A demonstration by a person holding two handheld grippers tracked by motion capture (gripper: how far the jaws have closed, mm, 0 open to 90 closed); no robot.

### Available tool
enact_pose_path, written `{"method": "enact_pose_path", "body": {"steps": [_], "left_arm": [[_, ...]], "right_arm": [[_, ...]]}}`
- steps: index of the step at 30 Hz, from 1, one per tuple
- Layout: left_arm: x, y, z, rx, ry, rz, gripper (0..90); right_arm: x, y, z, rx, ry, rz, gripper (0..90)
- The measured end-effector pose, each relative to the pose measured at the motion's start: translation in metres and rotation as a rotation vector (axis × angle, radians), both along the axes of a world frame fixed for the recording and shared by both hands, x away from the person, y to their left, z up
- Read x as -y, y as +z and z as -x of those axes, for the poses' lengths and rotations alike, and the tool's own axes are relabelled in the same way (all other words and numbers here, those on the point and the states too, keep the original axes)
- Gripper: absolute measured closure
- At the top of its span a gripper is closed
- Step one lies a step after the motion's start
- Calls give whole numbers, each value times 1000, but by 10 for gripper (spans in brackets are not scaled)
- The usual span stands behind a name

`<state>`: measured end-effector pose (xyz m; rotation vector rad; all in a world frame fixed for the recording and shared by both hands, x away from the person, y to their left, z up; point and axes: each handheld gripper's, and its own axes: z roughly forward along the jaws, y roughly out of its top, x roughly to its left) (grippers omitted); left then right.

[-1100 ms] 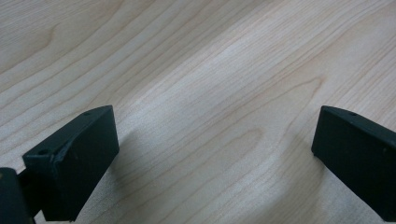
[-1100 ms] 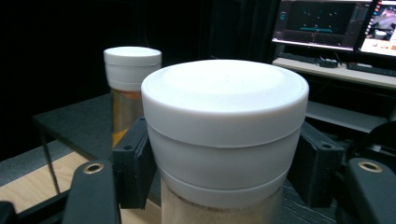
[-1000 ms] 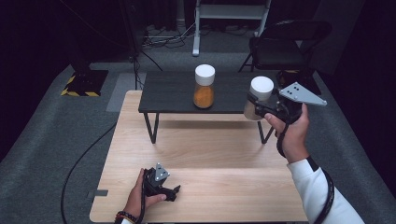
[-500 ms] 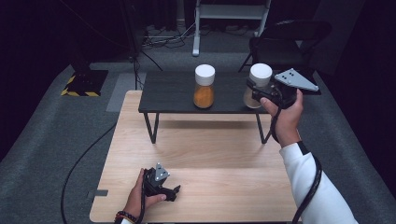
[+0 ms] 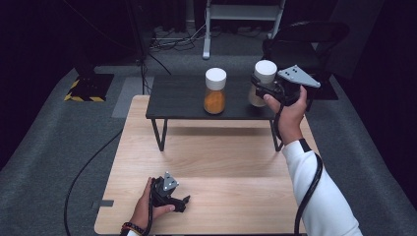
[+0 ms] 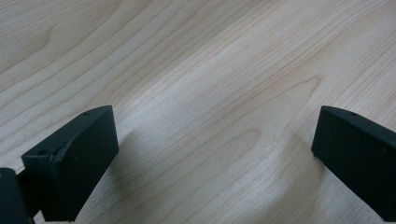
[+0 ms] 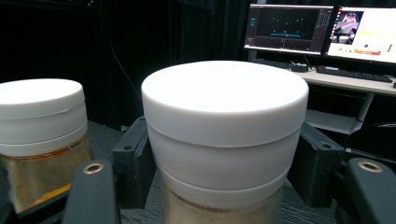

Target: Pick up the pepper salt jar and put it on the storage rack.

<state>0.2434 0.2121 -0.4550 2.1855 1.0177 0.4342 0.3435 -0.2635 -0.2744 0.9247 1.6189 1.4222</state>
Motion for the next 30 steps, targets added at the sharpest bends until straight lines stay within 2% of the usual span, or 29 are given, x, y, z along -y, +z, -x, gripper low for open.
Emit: {"method": "enact_pose_path", "body": {"steps": [14,30], "left_arm": [[0,0,0,-1,-5,1,5],[0,0,0,-2,-5,1,5]], "right_arm": [[-7,-12,-13,-28,-2,-16,336],[-5,-19,-17,-42,-4,-24,335]]}}
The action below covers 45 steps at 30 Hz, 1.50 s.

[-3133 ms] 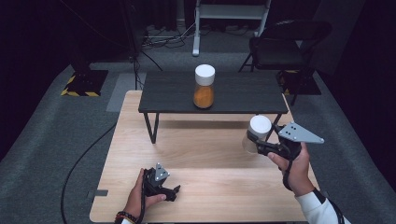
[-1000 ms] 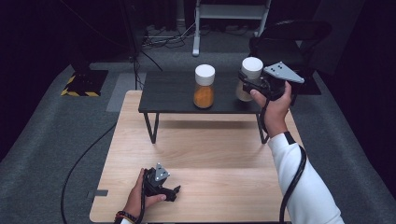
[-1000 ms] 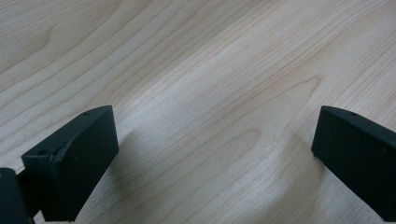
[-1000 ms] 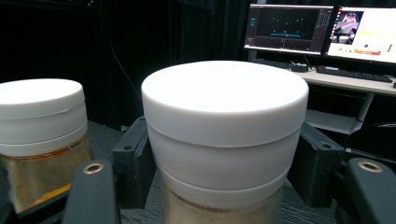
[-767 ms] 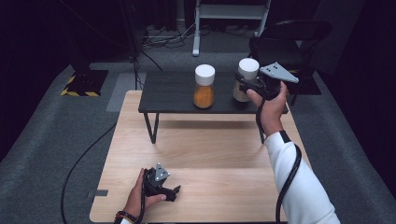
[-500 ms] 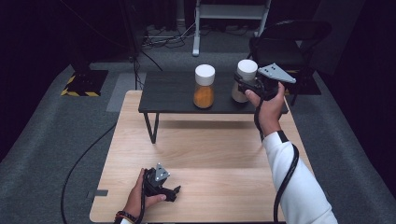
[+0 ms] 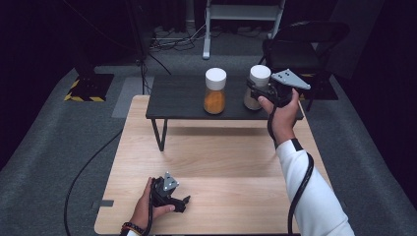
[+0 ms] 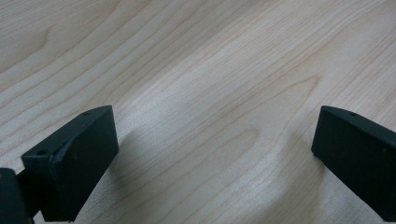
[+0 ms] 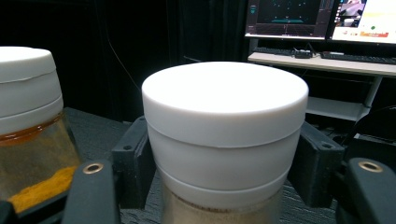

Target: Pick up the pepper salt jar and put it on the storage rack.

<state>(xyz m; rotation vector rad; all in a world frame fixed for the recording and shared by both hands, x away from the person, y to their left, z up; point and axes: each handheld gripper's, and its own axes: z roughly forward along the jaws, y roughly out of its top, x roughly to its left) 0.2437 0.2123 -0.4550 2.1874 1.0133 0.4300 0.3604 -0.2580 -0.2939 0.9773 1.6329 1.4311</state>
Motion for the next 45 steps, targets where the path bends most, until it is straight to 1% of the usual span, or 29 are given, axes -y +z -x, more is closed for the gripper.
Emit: {"method": "enact_pose_path", "body": {"steps": [8,14,16,21,23,25,28,32,38,41,43,45], "left_arm": [[0,0,0,0,0,0,5],[0,0,0,0,0,0,5],[0,0,0,0,0,0,5],[0,0,0,1,-1,-1,5],[0,0,0,1,-1,-1,5],[0,0,0,1,-1,-2,5],[0,0,0,1,-1,-1,5],[0,0,0,0,-1,-1,5],[0,0,0,0,0,-1,5],[0,0,0,0,0,-1,5],[0,0,0,0,-1,-1,5],[0,0,0,0,0,-1,5]], "right_arm": [[2,-1,0,-3,-5,-5,333],[3,-1,0,-3,-1,6,329],[3,-1,0,-6,-6,13,314],[6,-1,-1,-12,5,18,257],[7,-1,0,-10,6,20,221],[8,0,-2,-20,13,33,179],[9,1,0,-9,7,47,116],[12,5,2,-15,18,77,34],[20,14,9,-9,38,117,9],[27,19,11,-17,70,137,5],[29,20,15,-14,74,158,5],[32,20,19,-14,75,159,6]]}}
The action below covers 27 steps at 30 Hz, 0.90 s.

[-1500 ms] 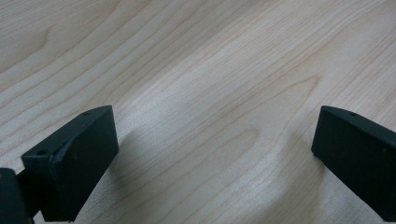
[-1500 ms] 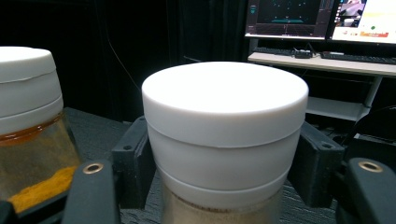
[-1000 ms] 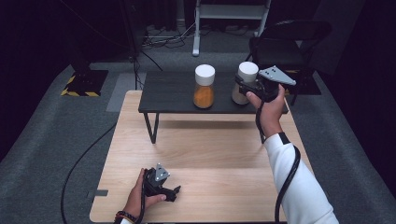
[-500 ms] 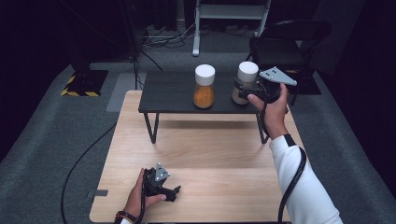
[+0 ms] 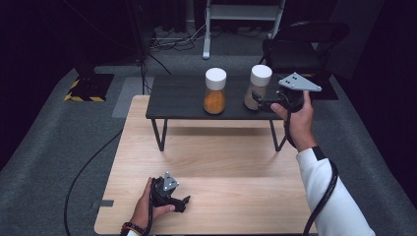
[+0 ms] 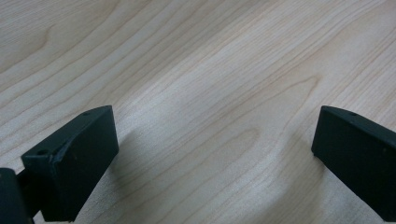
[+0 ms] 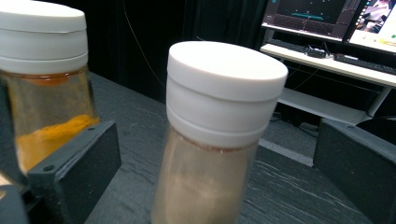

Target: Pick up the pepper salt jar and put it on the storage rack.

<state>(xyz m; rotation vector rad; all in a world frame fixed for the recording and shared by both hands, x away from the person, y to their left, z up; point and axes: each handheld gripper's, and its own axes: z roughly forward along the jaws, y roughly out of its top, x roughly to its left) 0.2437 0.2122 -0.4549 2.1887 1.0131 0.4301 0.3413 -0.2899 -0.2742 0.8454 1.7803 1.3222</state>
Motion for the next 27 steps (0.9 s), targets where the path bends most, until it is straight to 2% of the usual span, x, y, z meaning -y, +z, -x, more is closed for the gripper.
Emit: {"method": "enact_pose_path", "body": {"steps": [15,20,27], "left_arm": [[0,0,0,0,-1,0,5],[0,0,0,0,-1,0,5],[0,0,0,0,-1,0,5]], "right_arm": [[16,-10,38,25,44,45,6],[23,-17,47,23,59,32,6],[27,-25,60,29,76,49,6]]}}
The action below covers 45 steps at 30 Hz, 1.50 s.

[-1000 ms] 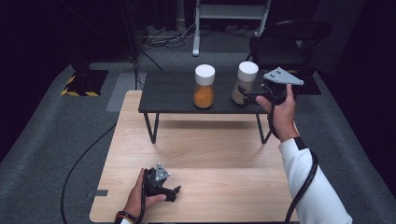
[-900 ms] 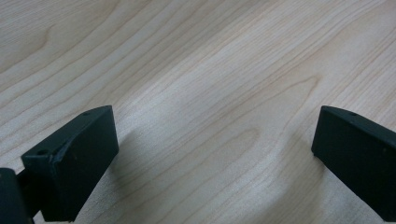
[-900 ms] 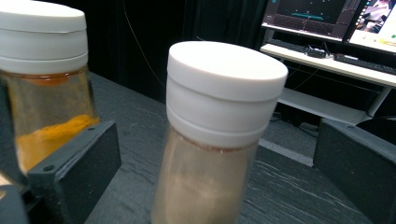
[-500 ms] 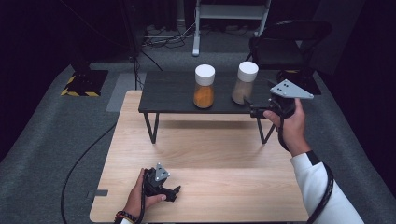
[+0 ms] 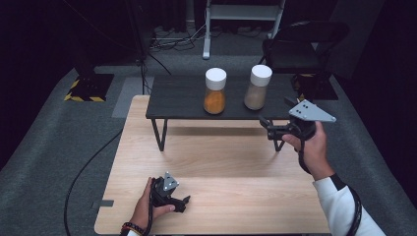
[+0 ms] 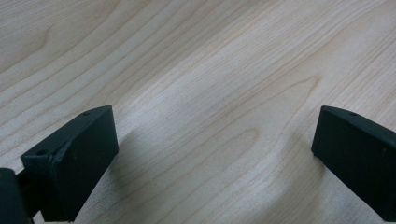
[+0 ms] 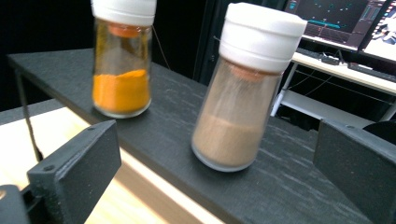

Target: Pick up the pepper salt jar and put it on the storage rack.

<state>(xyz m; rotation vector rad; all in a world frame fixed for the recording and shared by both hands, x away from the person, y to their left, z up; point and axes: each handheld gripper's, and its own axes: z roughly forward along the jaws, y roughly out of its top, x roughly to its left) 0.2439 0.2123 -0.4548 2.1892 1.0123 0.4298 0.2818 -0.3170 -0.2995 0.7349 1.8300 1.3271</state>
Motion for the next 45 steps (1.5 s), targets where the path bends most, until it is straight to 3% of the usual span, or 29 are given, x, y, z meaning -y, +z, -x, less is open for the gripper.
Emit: {"method": "enact_pose_path", "body": {"steps": [11,18,35,45], "left_arm": [[0,0,0,0,0,0,4],[0,0,0,1,0,0,4],[0,0,0,0,1,1,5],[0,0,0,0,1,0,4]], "right_arm": [[3,-18,20,-1,16,25,6],[5,-37,31,0,14,40,6],[22,-68,47,-42,0,38,6],[24,-88,52,-84,14,85,6]]}}
